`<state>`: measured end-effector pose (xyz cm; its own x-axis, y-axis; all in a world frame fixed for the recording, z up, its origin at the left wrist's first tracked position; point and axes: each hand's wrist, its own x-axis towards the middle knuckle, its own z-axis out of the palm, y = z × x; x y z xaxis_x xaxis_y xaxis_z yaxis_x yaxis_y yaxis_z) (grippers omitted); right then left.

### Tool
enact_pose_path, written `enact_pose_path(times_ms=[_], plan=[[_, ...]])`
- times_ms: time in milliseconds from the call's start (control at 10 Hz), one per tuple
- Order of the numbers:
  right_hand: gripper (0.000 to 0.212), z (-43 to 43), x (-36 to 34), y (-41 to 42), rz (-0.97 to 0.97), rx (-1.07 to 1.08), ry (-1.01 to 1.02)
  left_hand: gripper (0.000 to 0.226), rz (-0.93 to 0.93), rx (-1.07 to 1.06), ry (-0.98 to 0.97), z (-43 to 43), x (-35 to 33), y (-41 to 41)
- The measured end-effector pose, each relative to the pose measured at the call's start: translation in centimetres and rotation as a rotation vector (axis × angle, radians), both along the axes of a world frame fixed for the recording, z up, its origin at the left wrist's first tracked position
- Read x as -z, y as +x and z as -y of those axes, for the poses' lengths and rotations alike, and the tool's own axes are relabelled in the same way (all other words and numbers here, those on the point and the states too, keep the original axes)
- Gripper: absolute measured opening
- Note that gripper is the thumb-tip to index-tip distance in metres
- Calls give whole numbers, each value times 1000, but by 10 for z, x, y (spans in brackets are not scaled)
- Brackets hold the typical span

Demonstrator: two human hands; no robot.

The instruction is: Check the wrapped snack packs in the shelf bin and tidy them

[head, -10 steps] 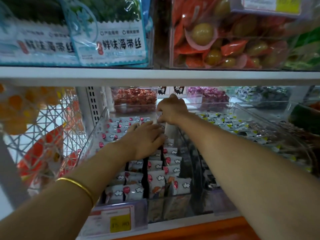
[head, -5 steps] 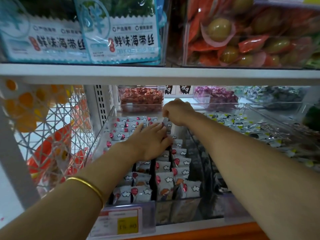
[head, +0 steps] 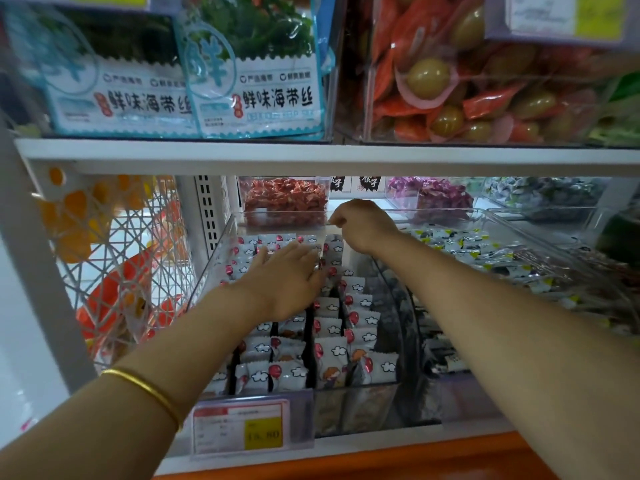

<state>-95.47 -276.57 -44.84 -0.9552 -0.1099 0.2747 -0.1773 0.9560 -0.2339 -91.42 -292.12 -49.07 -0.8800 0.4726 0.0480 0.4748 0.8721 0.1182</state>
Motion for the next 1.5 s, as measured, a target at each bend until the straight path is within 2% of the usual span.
enact_pose_path(times_ms=[100, 300, 500, 600, 700, 800, 1000, 1100, 1200, 1300, 1400, 1500], plan=[[34, 2, 2, 11, 74, -70, 79, 57, 25, 26, -35, -6, 3, 7], [34, 0, 11, 25, 151, -105, 482, 58, 22, 8, -128, -4, 13, 10], [17, 7, 6, 33, 113, -57, 497, 57, 24, -10, -118, -3, 11, 12], [33, 8, 5, 38, 142, -86, 494, 57, 7, -7, -63, -2, 11, 14], [33, 7, 7, 42, 220, -65, 599, 57, 25, -4, -56, -2, 11, 17], [31, 8, 8, 47, 206, -38, 593, 57, 38, -9, -96, -4, 12, 22], [38, 3, 2, 83, 140, -52, 423, 55, -8, -25, 37, -5, -1, 41], [39, -4, 14, 111, 123, -43, 429, 57, -13, -22, 16, -3, 5, 61], [33, -4, 27, 132, 79, -22, 437, 58, -11, -43, -116, -5, 14, 74], [32, -3, 24, 148, 18, -41, 350, 56, -5, -68, -94, -7, 4, 85], [32, -12, 12, 175, -193, -48, 28, 51, -99, -23, 200, 2, -17, 111], [32, -33, -11, 225, -417, -66, -438, 49, -43, 62, 639, 27, -45, 167]])
